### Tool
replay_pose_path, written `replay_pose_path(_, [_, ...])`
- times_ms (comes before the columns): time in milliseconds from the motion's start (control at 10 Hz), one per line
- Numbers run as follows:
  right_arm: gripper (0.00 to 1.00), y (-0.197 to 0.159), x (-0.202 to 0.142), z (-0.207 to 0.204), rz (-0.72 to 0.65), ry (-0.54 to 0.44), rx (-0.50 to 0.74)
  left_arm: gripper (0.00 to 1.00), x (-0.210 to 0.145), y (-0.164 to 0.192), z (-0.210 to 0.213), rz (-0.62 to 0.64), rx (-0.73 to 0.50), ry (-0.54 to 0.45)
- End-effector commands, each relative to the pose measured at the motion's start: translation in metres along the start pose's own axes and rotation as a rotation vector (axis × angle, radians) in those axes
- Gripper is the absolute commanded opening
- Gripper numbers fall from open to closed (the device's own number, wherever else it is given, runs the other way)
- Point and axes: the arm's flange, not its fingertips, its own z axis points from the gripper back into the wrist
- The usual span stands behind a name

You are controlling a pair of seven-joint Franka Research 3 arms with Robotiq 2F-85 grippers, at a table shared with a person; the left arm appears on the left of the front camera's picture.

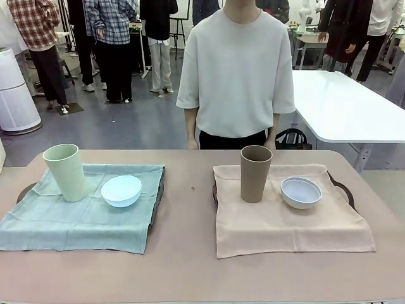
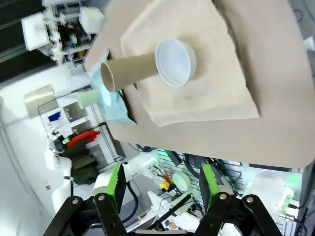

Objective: Set up a tray with a mat and arrange the tableware.
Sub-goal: Place the Picnic Bowl and Reusable plastic cup back onto the Handle tray in front of the human's position.

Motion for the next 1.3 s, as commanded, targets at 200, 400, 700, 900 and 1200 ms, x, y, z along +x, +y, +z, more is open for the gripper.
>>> replay_pose_path(200, [0.78,-0.040,-0.015,0.048,0.003,-0.060,0.155,1.00,-0.019,0.023,0.020,0.039,-0.064,-0.073])
replay_pose_path(400, [0.78,-0.053,-0.023,0.054,-0.002,-0.077,0.184,1.00,-0.020,0.025,0.028,0.047,-0.065,-0.105])
replay_pose_path(700, [0.78,-0.050,-0.028,0.045,0.036,-0.053,0.192,1.00,-0.022,0.019,0.046,-0.035,-0.048,-0.156])
replay_pose_path(900, [0.78,-0.046,-0.024,0.041,0.052,-0.049,0.184,1.00,-0.020,0.013,0.045,-0.070,-0.034,-0.126])
replay_pose_path(1200, [0.78,-0.049,-0.028,0.048,0.011,-0.057,0.160,1.00,-0.021,0.018,0.046,-0.006,-0.033,-0.138])
